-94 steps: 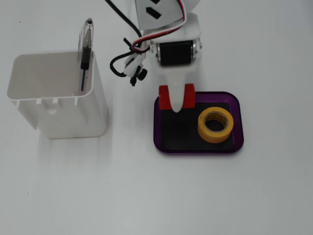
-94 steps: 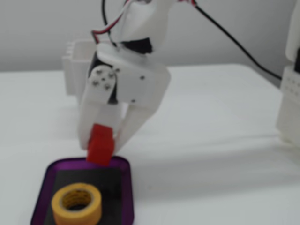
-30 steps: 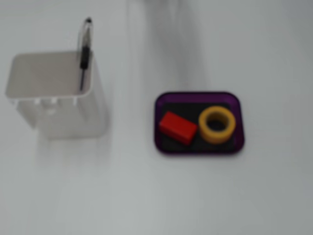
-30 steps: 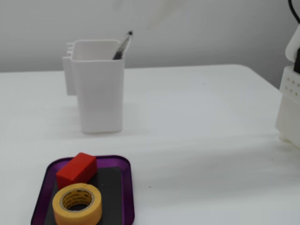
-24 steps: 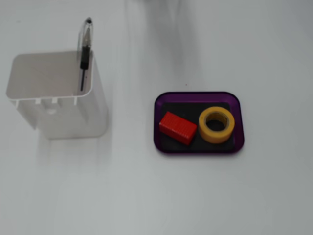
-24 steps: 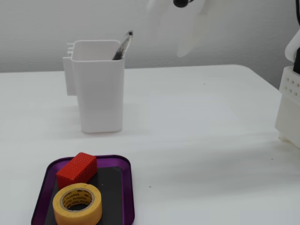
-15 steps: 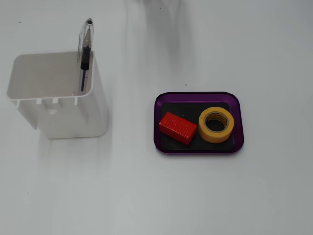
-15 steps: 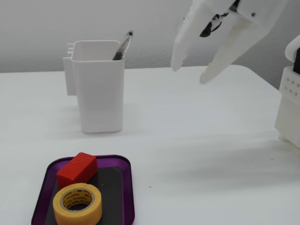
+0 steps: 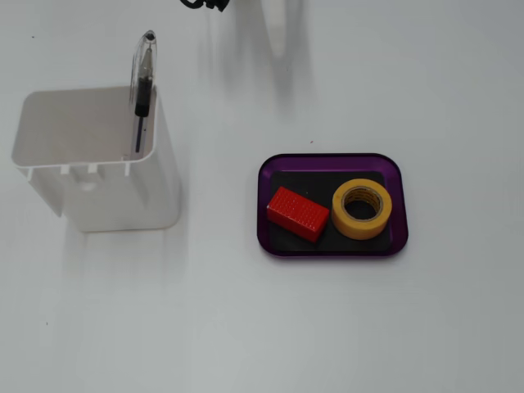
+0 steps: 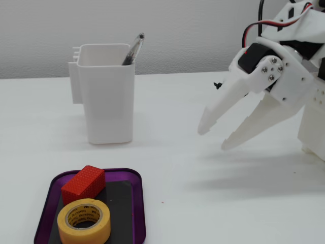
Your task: Pick up the cube and place it in the box.
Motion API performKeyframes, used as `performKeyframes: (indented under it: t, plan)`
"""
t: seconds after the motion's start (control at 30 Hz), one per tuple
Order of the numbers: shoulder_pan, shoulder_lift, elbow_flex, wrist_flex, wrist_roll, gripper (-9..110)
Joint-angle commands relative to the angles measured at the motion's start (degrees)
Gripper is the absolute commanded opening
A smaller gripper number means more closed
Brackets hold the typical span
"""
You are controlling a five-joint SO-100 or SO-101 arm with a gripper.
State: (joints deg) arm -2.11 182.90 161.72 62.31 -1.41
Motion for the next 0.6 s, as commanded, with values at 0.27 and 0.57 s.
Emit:
performKeyframes:
  t: [0.27,0.57]
  plan:
    - [0.44,15.56,12.22,1.23,0.62,11]
    - [0.53,15.21,14.24,1.32,0.7,11]
